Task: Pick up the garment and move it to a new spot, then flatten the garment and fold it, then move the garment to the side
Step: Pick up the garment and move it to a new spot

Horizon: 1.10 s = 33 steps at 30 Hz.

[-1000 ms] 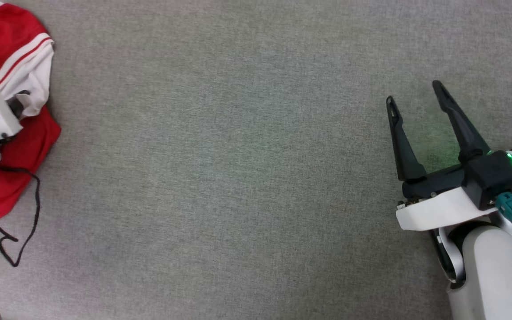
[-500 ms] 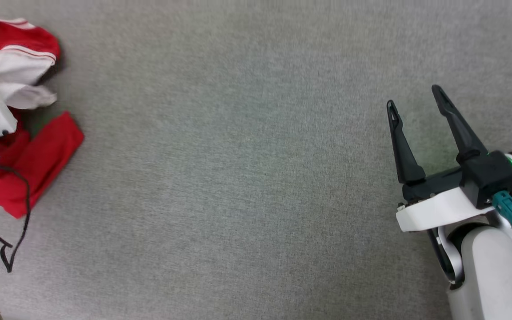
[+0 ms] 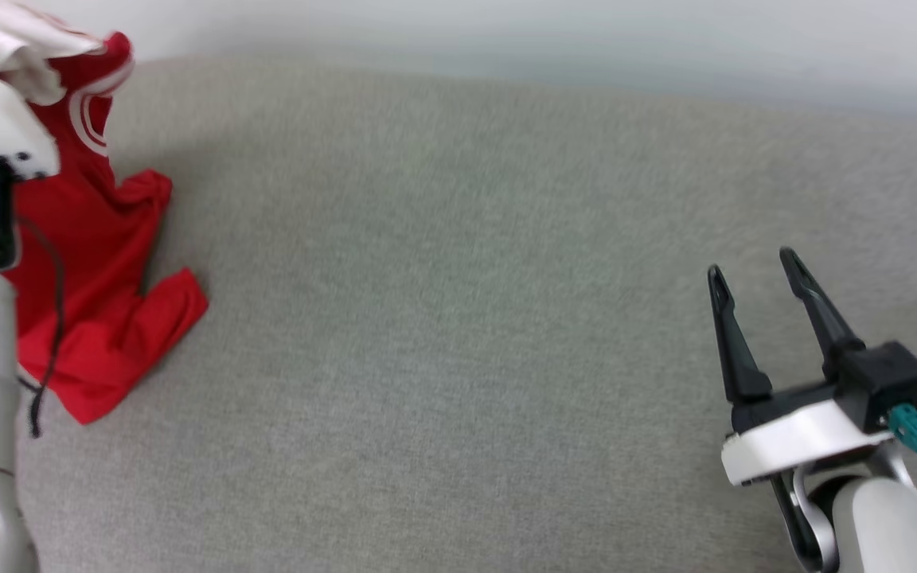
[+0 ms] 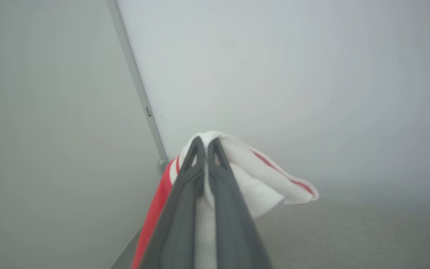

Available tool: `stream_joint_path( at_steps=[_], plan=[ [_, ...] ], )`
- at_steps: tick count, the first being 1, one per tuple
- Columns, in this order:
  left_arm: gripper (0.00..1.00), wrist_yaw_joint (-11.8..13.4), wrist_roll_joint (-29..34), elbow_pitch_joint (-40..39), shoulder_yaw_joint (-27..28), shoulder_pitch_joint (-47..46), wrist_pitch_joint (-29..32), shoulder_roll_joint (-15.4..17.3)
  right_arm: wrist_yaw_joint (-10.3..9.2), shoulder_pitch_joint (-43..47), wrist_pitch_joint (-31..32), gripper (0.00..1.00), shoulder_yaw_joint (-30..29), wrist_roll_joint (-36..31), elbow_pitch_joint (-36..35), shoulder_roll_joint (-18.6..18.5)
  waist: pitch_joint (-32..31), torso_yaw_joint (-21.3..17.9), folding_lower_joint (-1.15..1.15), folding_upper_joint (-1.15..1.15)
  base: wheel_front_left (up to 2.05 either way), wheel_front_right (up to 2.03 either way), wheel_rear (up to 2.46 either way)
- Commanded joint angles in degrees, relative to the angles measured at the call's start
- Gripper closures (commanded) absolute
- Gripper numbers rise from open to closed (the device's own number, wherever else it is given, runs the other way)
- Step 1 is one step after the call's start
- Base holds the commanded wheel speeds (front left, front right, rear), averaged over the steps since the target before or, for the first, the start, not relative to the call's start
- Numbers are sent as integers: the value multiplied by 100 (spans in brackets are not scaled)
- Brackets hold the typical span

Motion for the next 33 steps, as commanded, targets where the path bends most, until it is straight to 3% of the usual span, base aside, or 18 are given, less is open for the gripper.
stream_joint_path(
  at_steps=[1,11,21,27,33],
  plan=[
    [100,-15,51,-126,-75,-21,-127,-111,-4,161,9,0,-45,107,-1,19,-478,-185,1,0,0,0,0],
    [100,-210,-12,-973,-658,474,-106,-943,-4,679,170,0,-159,282,-118,18,-1159,-846,1,0,0,0,0],
    [100,-480,-367,-2243,-1512,1348,171,-1945,-4,972,360,0,-320,312,-379,17,-1212,-1435,1,0,0,0,0],
    [100,-454,-567,-2634,-2176,2126,301,-2156,-4,853,331,0,-341,357,-531,16,-881,-1588,1,0,0,0,0],
    [100,-230,-514,-2202,-2665,3099,228,-2192,-4,685,241,0,-302,431,-490,16,-468,-1609,1,0,0,0,0]
  ],
)
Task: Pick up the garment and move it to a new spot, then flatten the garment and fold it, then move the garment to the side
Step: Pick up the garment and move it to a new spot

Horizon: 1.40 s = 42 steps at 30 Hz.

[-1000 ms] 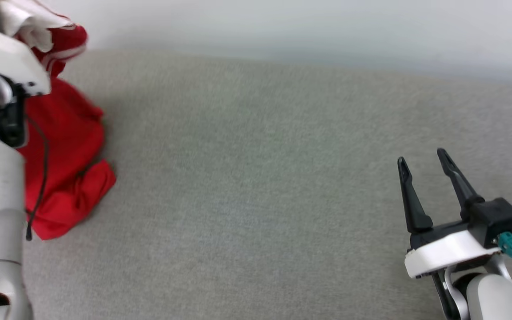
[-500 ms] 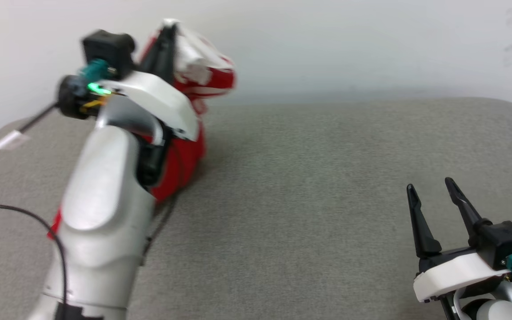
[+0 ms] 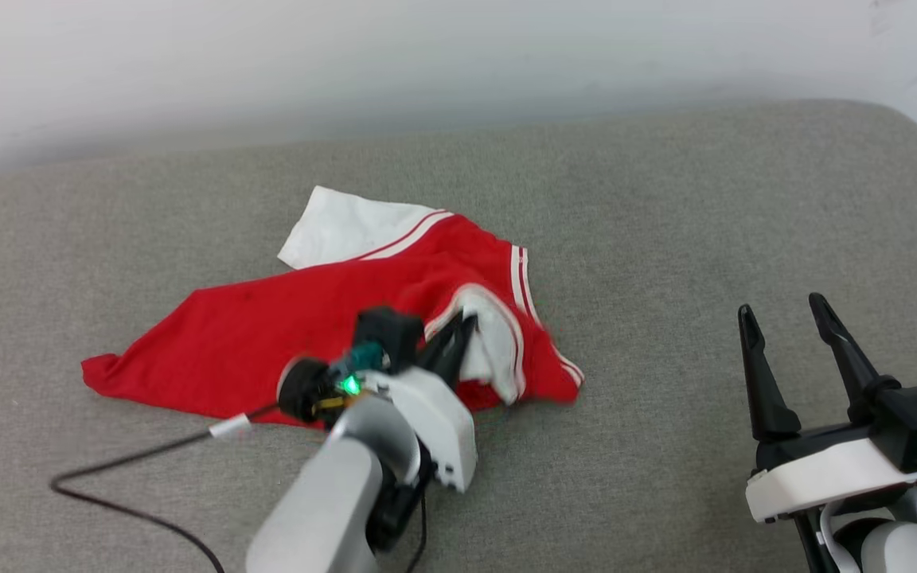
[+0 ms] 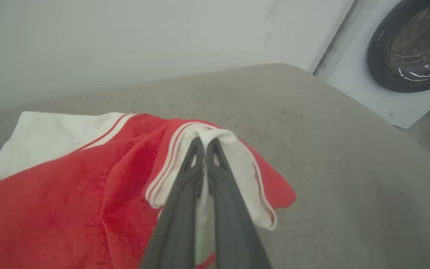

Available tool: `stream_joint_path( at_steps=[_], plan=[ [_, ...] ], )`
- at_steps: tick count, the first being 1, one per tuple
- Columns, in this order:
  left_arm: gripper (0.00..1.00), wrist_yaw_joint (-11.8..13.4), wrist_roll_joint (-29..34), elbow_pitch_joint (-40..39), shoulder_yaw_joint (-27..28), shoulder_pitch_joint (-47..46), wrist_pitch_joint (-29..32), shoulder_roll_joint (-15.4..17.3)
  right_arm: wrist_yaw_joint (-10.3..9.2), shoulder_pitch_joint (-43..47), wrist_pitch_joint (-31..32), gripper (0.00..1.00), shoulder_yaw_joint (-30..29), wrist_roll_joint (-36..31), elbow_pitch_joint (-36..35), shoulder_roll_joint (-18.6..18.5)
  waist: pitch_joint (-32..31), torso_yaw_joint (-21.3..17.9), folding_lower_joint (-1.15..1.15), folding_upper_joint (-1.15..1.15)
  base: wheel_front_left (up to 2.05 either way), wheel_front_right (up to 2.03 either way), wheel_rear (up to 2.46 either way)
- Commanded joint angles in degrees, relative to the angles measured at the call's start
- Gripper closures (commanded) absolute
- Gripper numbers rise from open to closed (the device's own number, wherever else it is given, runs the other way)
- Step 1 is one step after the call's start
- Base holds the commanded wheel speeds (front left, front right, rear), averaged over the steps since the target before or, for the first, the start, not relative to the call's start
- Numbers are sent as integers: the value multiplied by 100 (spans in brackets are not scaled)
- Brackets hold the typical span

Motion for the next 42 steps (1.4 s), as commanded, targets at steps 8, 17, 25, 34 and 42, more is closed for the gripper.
stream_joint_path(
  at_steps=[8,17,25,34,42],
  plan=[
    [0,115,89,457,-331,680,-442,-10,-4,-261,-130,0,2,56,158,6,259,38,1,0,0,0,0],
    [0,334,127,-45,-253,575,-1378,-16,-4,-92,-80,0,-104,-11,270,6,-244,230,1,0,0,0,0],
    [0,823,122,-570,314,821,-1590,288,-4,152,9,0,-159,-19,215,6,-604,354,1,0,0,0,0],
    [0,1119,6,-890,1012,1452,-1599,933,-4,423,120,0,-109,56,232,7,-794,364,1,0,0,0,0],
    [0,1067,-107,-1122,1065,1970,-1308,1279,-4,567,159,0,-49,65,190,7,-902,388,1,0,0,0,0]
  ],
)
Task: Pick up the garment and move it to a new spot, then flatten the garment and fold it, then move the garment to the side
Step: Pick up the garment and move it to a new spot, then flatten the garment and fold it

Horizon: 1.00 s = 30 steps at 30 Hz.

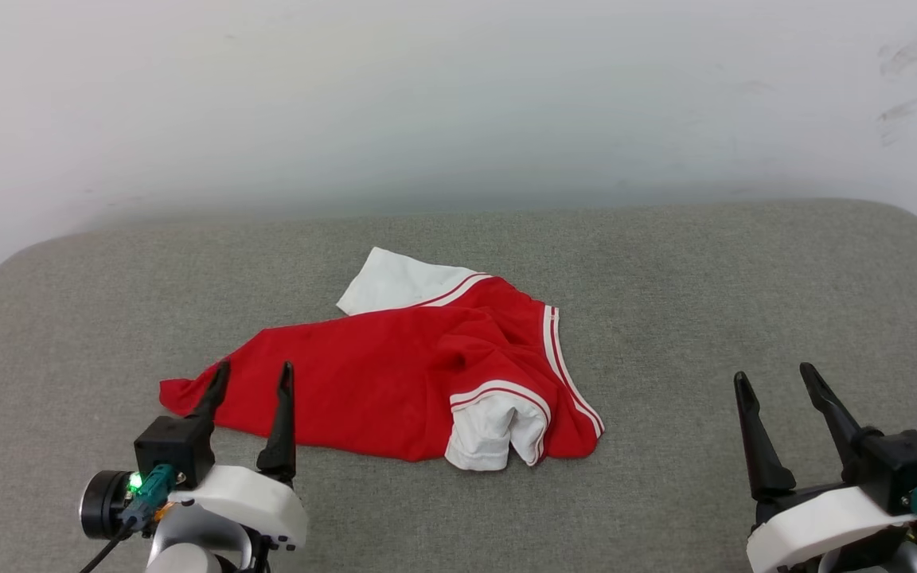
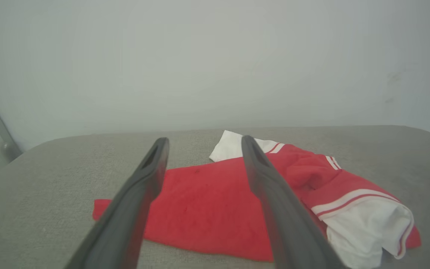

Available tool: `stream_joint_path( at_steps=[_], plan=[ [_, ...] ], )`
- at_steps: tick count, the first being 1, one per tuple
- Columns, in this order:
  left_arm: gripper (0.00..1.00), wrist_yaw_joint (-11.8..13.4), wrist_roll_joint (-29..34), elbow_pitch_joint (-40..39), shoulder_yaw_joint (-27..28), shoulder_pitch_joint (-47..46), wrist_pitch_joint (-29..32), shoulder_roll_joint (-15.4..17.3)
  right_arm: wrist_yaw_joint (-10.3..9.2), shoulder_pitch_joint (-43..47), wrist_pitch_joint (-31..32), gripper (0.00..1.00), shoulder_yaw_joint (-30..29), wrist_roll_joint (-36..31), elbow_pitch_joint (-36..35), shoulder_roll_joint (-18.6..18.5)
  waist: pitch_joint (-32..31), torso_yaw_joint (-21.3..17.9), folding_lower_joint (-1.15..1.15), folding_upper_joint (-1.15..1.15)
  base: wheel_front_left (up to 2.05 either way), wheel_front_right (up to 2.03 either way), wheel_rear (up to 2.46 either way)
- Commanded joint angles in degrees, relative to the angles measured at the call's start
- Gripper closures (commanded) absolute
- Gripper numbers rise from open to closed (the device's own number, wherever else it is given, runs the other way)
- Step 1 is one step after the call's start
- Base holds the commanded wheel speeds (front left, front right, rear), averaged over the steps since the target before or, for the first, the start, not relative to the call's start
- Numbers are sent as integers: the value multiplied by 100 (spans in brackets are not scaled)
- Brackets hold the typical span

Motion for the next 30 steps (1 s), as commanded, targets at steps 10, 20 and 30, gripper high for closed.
stream_joint_path(
  at_steps=[10,20,30],
  plan=[
    [0,6,-115,-244,-64,120,142,28,-4,51,49,0,54,23,27,7,13,-20,0,0,0,0,0],
    [0,5,-140,-257,-137,-32,101,-55,-3,-260,955,0,-368,454,602,8,154,208,0,0,0,0,0],
    [0,-124,-20,-218,-356,-559,-70,-251,-3,-1267,3383,0,204,954,1065,-447,944,821,0,0,0,0,0]
  ],
)
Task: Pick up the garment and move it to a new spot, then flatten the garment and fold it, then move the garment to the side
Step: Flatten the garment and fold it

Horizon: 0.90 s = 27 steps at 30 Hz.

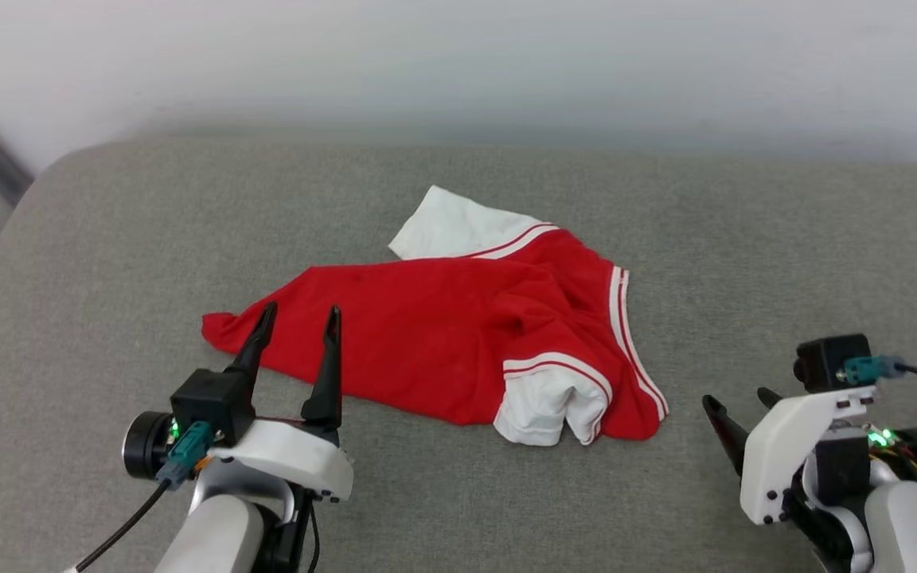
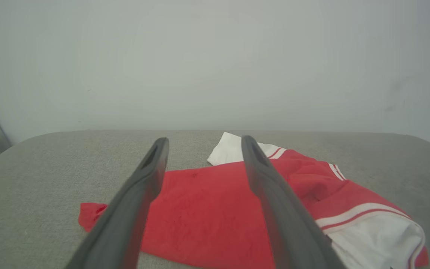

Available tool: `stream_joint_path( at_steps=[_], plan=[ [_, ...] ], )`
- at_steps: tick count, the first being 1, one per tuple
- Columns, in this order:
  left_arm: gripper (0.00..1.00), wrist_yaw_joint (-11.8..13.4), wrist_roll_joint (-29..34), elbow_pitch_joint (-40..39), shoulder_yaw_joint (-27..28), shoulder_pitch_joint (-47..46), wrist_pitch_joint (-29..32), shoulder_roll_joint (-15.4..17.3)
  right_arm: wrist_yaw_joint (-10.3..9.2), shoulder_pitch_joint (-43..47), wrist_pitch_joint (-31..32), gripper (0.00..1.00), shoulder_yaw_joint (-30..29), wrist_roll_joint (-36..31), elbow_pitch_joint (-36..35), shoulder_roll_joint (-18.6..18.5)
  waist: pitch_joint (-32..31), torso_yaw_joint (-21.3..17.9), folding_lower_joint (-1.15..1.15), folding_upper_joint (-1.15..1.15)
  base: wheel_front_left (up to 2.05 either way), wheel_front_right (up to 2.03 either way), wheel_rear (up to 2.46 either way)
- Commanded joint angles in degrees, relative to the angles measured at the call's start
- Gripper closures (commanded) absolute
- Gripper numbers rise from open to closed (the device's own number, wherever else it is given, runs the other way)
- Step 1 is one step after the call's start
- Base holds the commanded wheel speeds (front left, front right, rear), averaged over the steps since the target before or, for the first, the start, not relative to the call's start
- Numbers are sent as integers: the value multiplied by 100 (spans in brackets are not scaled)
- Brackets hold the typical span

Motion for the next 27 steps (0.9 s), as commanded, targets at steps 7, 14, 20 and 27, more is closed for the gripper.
stream_joint_path(
  at_steps=[7,14,20,27],
  plan=[
    [0,-146,63,268,-102,-461,-174,-203,-2,-615,1033,0,789,477,259,-437,676,618,0,0,0,0,0],
    [0,-242,130,488,-136,-673,-244,-316,-3,-744,1323,0,1253,769,931,-569,870,795,0,0,0,0,0],
    [0,-232,156,596,-63,-616,-271,-365,-4,-855,1167,100,1307,859,1046,-687,820,731,0,0,0,0,0],
    [0,-229,139,653,41,-474,-281,-298,-4,-1179,666,100,943,626,477,-983,567,461,0,0,0,0,0]
  ],
)
